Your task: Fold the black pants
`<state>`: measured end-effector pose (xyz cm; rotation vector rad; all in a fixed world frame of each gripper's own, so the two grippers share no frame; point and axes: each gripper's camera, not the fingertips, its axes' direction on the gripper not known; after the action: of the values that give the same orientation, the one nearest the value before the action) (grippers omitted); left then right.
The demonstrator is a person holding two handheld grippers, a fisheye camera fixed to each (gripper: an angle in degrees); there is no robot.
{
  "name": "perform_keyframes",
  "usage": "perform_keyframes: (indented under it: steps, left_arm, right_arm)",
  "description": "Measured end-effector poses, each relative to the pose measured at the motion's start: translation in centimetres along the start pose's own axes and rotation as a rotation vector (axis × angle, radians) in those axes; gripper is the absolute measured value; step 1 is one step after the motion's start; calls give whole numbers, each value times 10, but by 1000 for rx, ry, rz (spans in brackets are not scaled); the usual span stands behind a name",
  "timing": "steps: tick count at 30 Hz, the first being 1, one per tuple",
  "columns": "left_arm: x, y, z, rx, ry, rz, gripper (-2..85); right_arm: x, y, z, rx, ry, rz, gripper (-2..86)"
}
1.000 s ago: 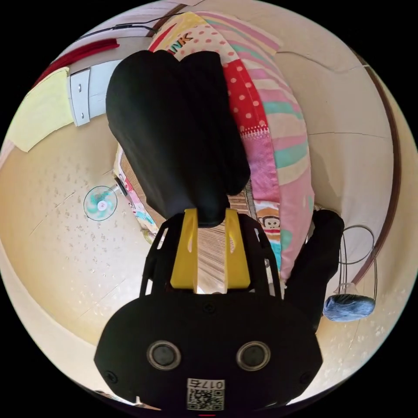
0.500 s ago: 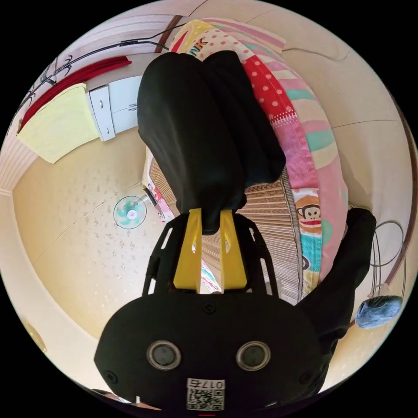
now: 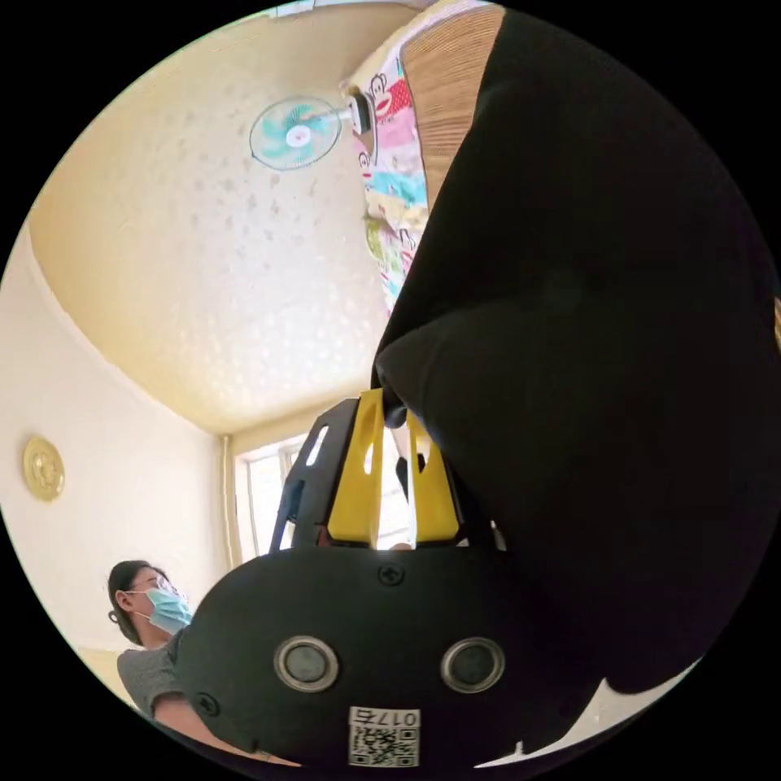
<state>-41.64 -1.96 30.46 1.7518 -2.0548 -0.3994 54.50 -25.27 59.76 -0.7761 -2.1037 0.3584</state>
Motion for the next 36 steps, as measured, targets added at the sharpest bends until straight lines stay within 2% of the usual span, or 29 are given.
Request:
perform_keyframes:
  steps: [1,3,6,8,10,13,15,18,25,32,35,36]
  left_arm:
    - [0,-3,4,-4,1,9,-10]
    - [-3,-7,10,-9,-2,17,-10]
    - [-12,-12,14,3,18,5,-10]
    - [-19,-12,12,24,34,4,-10]
    - [-25,-11,8,40,16,6,-10]
    - [-38,-8,1,74,-4,-3,-10]
    - [-48,-6,0,91,2,-18,-10]
    - [-65,-3,3,99,-1,-44,-10]
    - [-86,2,26,95,10,-58,-10]
    - [-93,15,34,119,-44,-33,-10]
    - [-102,25,38,135,-67,-43,-10]
    - [-104,27,39,135,-69,-45,-10]
  right_arm:
    - [2,-2,12,-84,39,11,18]
    - [11,-5,52,-363,260,19,36]
    - [25,-2,70,-494,519,10,53]
    - [32,-1,69,-543,514,18,48]
    - [35,-4,54,-480,471,18,45]
    - [42,-14,9,-259,402,51,51]
    - [50,-19,-27,-32,470,81,64]
    - [64,-24,-47,146,614,135,94]
    - [141,-35,-8,169,698,288,141]
    - [223,-9,-1,489,277,383,166]
    - [257,-1,7,542,201,412,160]
    - [270,3,12,545,196,434,129]
